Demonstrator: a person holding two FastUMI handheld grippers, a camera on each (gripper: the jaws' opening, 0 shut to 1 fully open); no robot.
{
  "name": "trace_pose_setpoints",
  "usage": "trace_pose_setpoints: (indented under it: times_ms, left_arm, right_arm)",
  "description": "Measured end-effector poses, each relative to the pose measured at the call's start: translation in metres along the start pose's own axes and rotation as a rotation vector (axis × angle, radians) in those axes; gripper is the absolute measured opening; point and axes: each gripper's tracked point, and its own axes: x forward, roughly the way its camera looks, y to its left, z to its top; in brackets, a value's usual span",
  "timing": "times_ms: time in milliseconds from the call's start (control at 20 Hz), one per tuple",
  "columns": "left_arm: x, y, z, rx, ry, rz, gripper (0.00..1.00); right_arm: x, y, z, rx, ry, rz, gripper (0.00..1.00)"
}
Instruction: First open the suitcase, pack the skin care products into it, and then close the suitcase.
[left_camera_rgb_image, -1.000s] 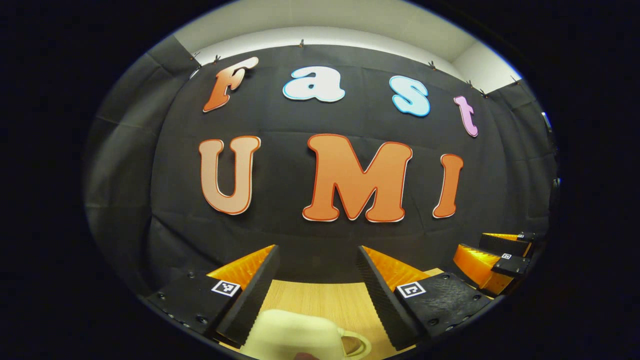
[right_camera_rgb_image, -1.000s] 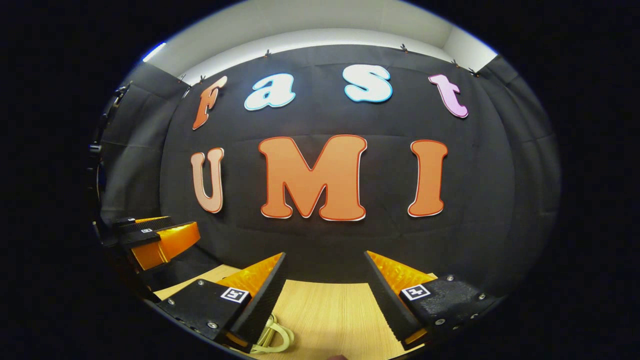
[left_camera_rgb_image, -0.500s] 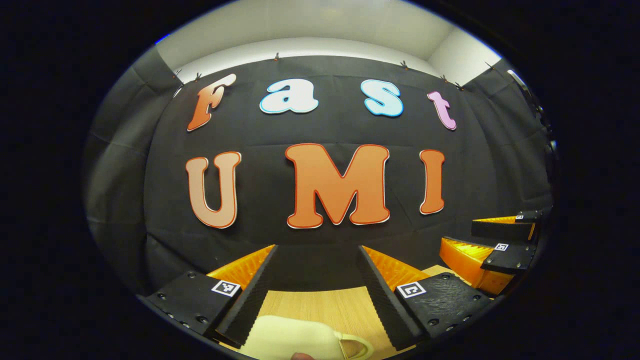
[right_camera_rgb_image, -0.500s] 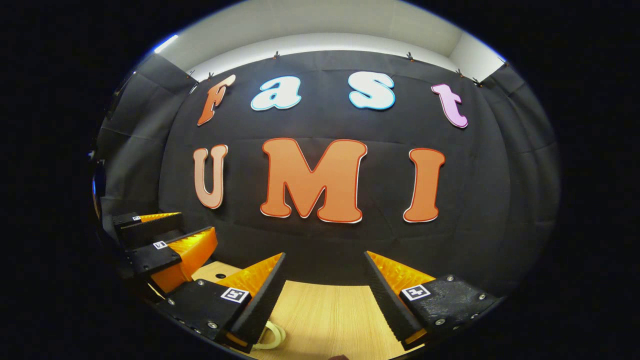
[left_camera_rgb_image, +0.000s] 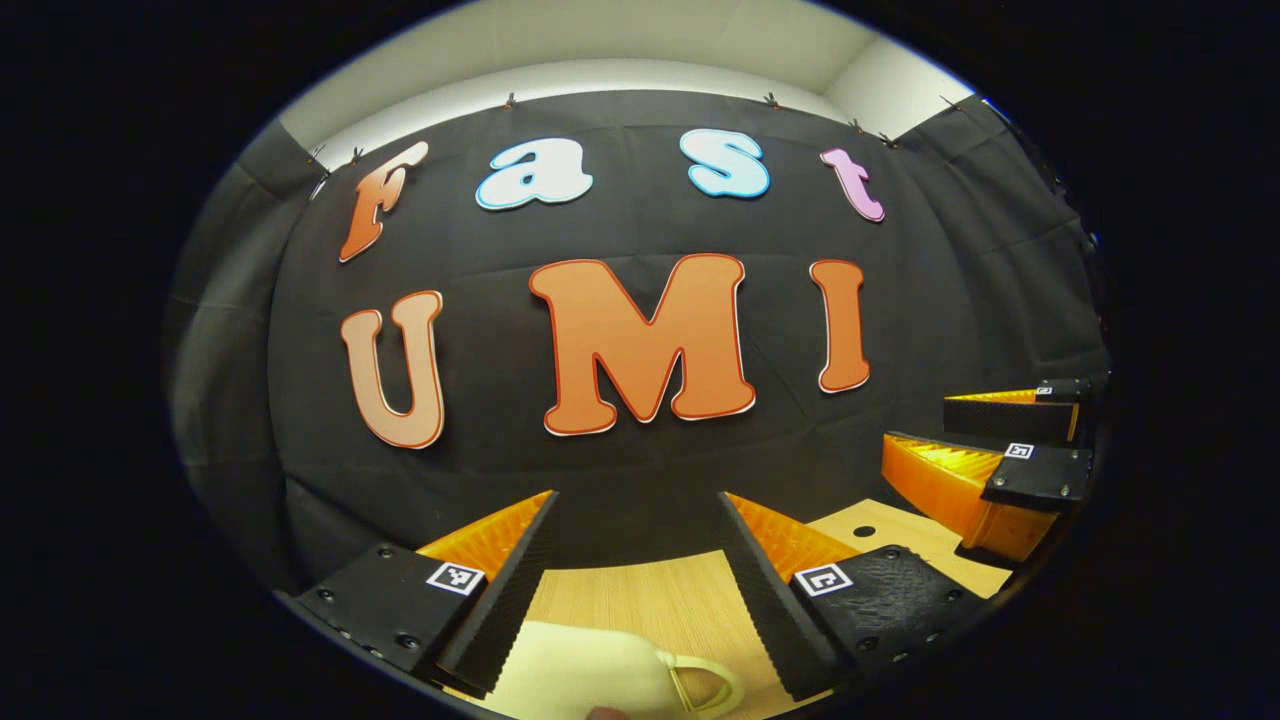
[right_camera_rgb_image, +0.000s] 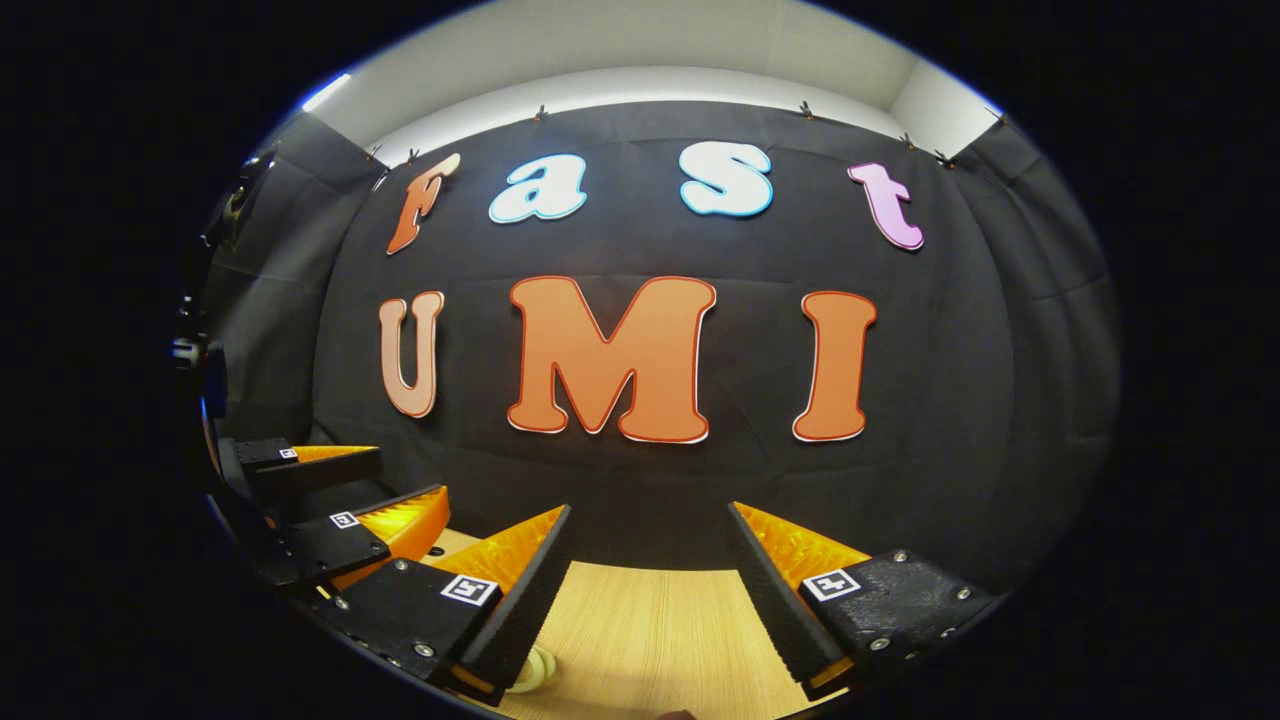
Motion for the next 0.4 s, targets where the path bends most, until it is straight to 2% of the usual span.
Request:
trace_pose_setpoints:
  times_ms: [200,400]
  left_arm:
    - [-0.003,-0.008,0.000,-0.003,0.005,0.018,0.96]
    - [-0.012,-0.015,0.003,-0.014,-0.017,0.058,0.97]
  right_arm:
    - [-0.003,-0.003,-0.009,0.049,0.022,0.028,0.95]
    - [-0.007,-0.006,-0.011,0.020,0.006,0.065,0.95]
